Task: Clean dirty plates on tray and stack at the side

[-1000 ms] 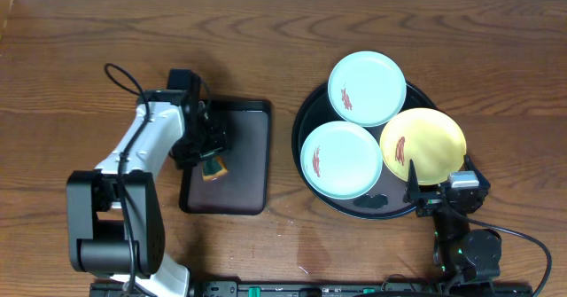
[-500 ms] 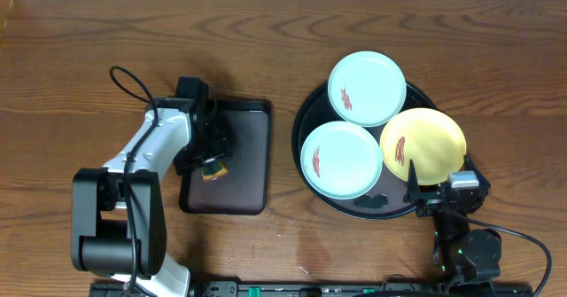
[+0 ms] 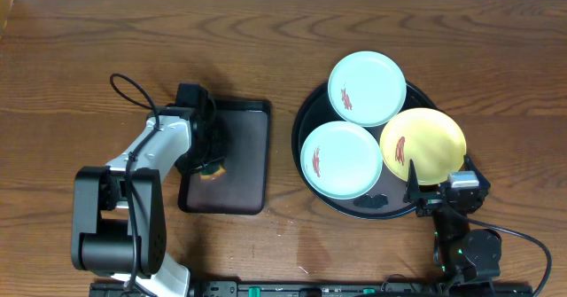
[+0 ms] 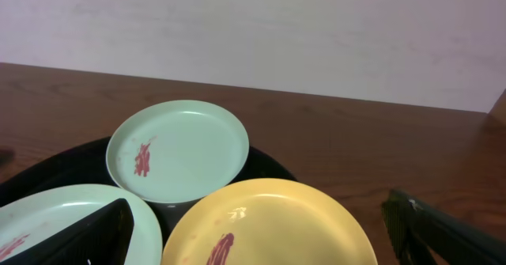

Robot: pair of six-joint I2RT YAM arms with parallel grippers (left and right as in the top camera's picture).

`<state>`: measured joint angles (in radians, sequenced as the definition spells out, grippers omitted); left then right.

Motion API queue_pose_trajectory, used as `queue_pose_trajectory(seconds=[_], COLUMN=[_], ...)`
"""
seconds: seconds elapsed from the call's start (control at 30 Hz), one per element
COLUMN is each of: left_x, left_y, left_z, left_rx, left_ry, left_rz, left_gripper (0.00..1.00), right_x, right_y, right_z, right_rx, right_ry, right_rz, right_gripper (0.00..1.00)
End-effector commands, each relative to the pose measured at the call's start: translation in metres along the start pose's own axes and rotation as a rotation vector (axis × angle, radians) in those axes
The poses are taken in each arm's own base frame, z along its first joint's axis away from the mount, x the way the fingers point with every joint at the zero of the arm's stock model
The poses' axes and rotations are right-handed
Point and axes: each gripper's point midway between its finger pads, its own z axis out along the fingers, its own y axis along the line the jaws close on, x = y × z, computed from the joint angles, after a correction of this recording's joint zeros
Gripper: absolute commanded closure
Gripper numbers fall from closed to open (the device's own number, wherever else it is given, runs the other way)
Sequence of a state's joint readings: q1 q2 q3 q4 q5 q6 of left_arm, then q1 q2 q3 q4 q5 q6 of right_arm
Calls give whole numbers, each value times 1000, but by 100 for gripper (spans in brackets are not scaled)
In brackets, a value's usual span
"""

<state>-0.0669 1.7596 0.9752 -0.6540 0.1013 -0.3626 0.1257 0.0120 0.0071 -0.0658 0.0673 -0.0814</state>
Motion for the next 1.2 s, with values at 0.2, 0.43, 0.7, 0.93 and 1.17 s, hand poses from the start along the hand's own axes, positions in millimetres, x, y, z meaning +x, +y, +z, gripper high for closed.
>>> queue_pose_trajectory(seconds=[0.2,0.43,0.7,0.93,1.17], left_x=[14,12,24,3,-20], left_y=[-6,-29,-49,-34,-24], left_z=[6,-17,-20,-18,-8], left_rx=[43,145,157,44,-38], left_ry=[58,21,22,-83,-168], left_rz=[2,43,96,100,95], left_gripper=[92,92,44,39,33], right_x=[1,1,1,1,1], right_y=[-3,-3,-3,-3,-3], right_z=[0,0,0,0,0], right_rx=[12,12,12,12,12], right_ry=[2,2,2,2,2], right_rz=[-9,-9,-9,-9,-9], right_gripper=[1,1,1,1,1])
